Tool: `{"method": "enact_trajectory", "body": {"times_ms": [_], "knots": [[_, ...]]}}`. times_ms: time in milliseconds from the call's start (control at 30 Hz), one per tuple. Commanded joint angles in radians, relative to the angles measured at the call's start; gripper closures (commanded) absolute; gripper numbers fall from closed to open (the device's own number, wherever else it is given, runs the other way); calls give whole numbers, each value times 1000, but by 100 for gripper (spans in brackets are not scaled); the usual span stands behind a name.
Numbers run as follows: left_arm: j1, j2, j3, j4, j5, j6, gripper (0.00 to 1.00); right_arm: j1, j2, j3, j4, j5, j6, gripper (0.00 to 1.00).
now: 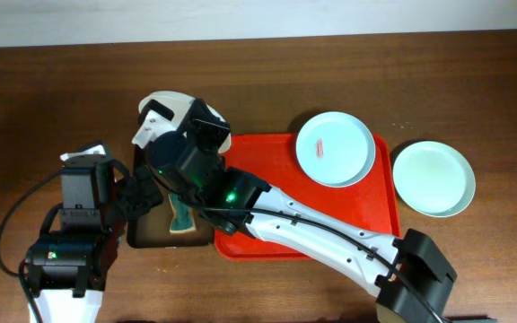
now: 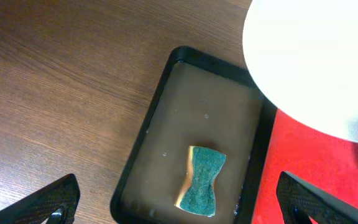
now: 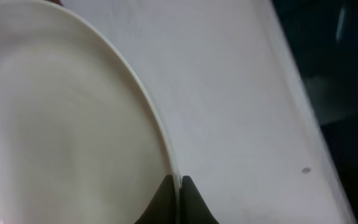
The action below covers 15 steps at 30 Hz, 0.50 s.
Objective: Clean dirty plates on tray and stack at the side
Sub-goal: 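Carry the plate right and stack it on the plate beside the tray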
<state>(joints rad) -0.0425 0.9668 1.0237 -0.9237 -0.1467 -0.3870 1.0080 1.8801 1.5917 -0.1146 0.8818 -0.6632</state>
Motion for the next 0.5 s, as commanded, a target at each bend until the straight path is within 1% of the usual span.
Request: {"method": "enact_trajectory", "body": {"times_ms": [0,67,167,200,233,300,333,367,467], "knots": [[7,0,13,2,0,-13,1,1,-26,19,-53,20,282,96],[7,0,13,2,0,-13,1,-13,-26,19,-136,20,475,96],[7,0,13,2,0,-13,1,-45,-26,18,-311,0,812,96],[7,0,13,2,0,-13,1,-55,-26,18,-350,-22,893,96],[7,0,13,2,0,-13,1,-79,-26,18,-437,-113,1041,96],[7,0,13,2,0,-13,1,-113,-26,18,-508,-251,1144,96],[7,0,13,2,0,-13,1,-132,-26,18,-523,-335,1165,96],[7,0,13,2,0,-13,1,-144,-26,18,-526,-388,1170,96],[7,0,13,2,0,-13,1,-224,-43,18,-556,-649,1170,96]]}}
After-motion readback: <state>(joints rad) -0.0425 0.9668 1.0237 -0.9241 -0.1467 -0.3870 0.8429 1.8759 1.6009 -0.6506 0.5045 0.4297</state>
